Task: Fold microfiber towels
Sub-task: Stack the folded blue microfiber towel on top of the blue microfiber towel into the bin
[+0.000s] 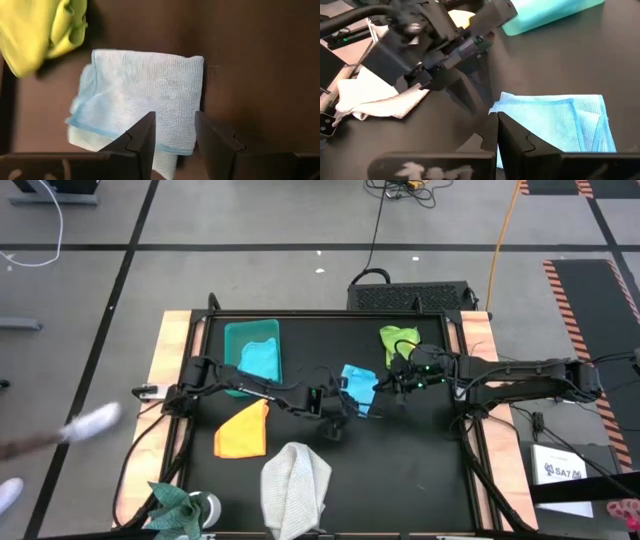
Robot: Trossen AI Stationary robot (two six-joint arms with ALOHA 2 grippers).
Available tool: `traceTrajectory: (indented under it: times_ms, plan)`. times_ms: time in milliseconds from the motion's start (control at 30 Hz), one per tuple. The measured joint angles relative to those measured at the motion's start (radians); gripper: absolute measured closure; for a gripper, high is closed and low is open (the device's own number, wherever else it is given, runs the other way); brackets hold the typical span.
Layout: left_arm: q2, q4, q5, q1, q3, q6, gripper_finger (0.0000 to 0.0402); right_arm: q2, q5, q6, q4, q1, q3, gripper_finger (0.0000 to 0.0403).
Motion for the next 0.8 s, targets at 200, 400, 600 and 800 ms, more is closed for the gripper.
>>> traceTrajectory:
  times_ms: [200,400,600,800]
  plan:
    - [0.031,0.008,-0.035,-0.025,0.0,0.075,0.0261,0.0,0.0,0.0,0.002,0.0,0.0,0.0403]
    - [0.053,0.066,-0.077,-0.021,0.001,0.047,0.0261,0.0,0.0,0.006,0.003,0.0,0.0,0.0403]
    - [0.067,0.043,-0.053,-0.014,0.001,0.057,0.0261,0.0,0.0,0.014,0.004,0.0,0.0,0.0403]
    - [0.091,0.032,-0.057,-0.014,0.0,0.093,0.0261,0.0,0.0,0.014,0.006,0.0,0.0,0.0403]
